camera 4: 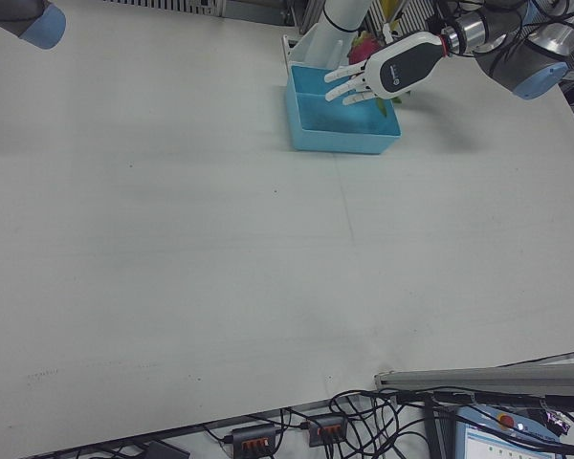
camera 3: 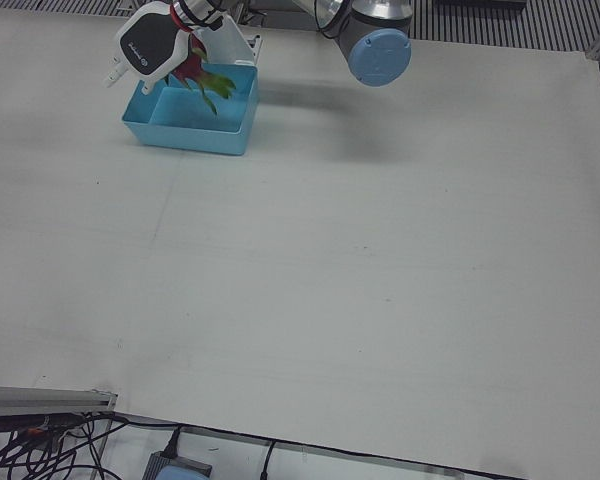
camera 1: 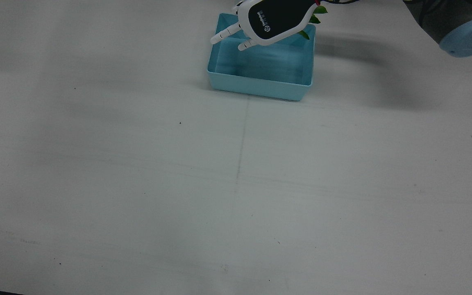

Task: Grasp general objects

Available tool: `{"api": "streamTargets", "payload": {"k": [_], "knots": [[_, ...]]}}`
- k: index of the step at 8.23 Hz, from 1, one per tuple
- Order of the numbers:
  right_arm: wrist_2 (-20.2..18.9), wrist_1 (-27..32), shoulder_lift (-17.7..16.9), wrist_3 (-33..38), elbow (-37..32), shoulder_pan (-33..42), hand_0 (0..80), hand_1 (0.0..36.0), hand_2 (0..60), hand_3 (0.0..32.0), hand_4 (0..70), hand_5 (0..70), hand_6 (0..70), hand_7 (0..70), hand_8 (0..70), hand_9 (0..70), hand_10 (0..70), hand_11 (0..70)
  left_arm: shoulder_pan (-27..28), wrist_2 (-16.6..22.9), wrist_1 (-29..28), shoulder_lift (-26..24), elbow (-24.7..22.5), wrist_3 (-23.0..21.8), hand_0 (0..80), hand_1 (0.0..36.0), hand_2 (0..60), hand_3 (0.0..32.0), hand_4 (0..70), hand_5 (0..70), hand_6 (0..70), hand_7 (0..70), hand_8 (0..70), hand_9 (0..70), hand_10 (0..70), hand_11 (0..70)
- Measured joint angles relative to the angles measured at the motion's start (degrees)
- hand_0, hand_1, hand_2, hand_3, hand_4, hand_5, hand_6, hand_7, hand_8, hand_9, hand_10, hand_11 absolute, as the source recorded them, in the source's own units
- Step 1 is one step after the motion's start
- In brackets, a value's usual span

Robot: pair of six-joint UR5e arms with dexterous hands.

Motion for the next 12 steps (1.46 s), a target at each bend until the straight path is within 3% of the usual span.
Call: {"api": "streamTargets", "payload": {"k": [1,2,3,4,5,6,7,8,9,10,11,12], "knots": [[0.0,0.0,0.01,0.0,0.0,-0.01,0.0,0.0,0.0,0.0,0.0,0.0,0.0,0.0,0.0,0.0,0.0,0.0,-2.09,0.04,-0.13,0.07,0.06,-0.01,49.5,0.5,0.0,9.4,5.3,64.6,0.5,12.6,15.1,5.2,2.0,3.2],[0.01,0.0,0.01,0.0,0.0,-0.01,0.0,0.0,0.0,0.0,0.0,0.0,0.0,0.0,0.0,0.0,0.0,0.0,-5.86,0.32,-0.28,0.31,0.24,-0.02,50.6,2.1,0.0,14.4,5.6,61.8,0.6,14.3,15.7,5.8,3.6,5.7],[0.03,0.0,0.02,0.0,0.0,-0.01,0.0,0.0,0.0,0.0,0.0,0.0,0.0,0.0,0.0,0.0,0.0,0.0,-11.45,2.34,-1.54,1.29,1.08,-0.03,50.5,2.5,0.0,11.6,5.4,61.1,1.5,16.2,15.8,6.3,4.7,7.3],[0.02,0.0,0.02,0.0,0.0,0.0,0.0,0.0,0.0,0.0,0.0,0.0,0.0,0.0,0.0,0.0,0.0,0.0,-18.2,5.8,-5.0,3.16,3.41,-0.17,50.5,2.6,0.0,7.8,8.6,66.0,5.2,24.4,17.8,10.5,8.2,12.4],[0.0,0.0,0.02,0.0,0.0,-0.01,0.0,0.0,0.0,0.0,0.0,0.0,0.0,0.0,0.0,0.0,0.0,0.0,-25.08,9.23,-10.36,5.97,6.57,-1.33,52.8,4.1,0.0,0.0,20.1,70.0,16.0,40.1,26.5,22.9,16.4,24.2],[-0.02,0.0,0.02,0.0,0.0,0.0,0.0,0.0,0.0,0.0,0.0,0.0,0.0,0.0,0.0,0.0,0.0,0.0,-31.28,11.49,-18.27,10.26,9.86,-4.32,56.7,7.6,0.0,0.0,25.4,70.0,19.2,39.7,29.6,26.0,17.9,26.6],[0.0,0.0,0.01,0.0,0.0,0.01,0.0,0.0,0.0,0.0,0.0,0.0,0.0,0.0,0.0,0.0,0.0,0.0,-36.38,12.32,-26.51,15.11,12.49,-8.15,58.4,9.2,0.0,0.0,27.6,70.0,19.1,33.1,26.9,21.0,15.0,22.6],[0.0,0.0,0.02,0.0,0.0,0.01,0.0,0.0,0.0,0.0,0.0,0.0,0.0,0.0,0.0,0.0,0.0,0.0,-40.75,11.77,-32.01,18.29,14.02,-11.01,66.3,18.1,0.0,0.0,28.5,70.0,18.5,27.6,14.6,16.2,13.2,21.1],[0.01,0.0,0.01,0.0,0.0,-0.01,0.0,0.0,0.0,0.0,0.0,0.0,0.0,0.0,0.0,0.0,0.0,0.0,-43.42,9.25,-34.81,19.6,14.65,-12.95,71.8,21.8,0.0,0.0,27.5,65.8,16.1,22.3,8.5,13.0,13.9,22.6],[0.03,0.0,0.02,0.0,0.0,-0.01,0.0,0.0,0.0,0.0,0.0,0.0,0.0,0.0,0.0,0.0,0.0,0.0,-44.81,4.77,-37.08,20.17,15.04,-14.46,75.5,24.2,0.0,0.0,25.5,58.1,13.9,18.4,6.8,10.9,13.1,21.6],[0.04,0.0,0.02,0.0,0.0,-0.01,0.0,0.0,0.0,0.0,0.0,0.0,0.0,0.0,0.0,0.0,0.0,0.0,-44.96,-1.37,-41.69,21.43,16.27,-17.9,80.0,27.8,0.0,0.0,24.6,46.3,11.2,14.8,5.5,9.0,10.9,18.8],[0.05,0.0,0.02,0.0,0.0,-0.02,0.0,0.0,0.0,0.0,0.0,0.0,0.0,0.0,0.0,0.0,0.0,0.0,-44.38,-6.69,-46.81,23.14,18.08,-21.08,79.7,26.6,0.0,0.0,23.9,37.8,7.8,10.9,3.0,5.6,6.7,12.7]]}}
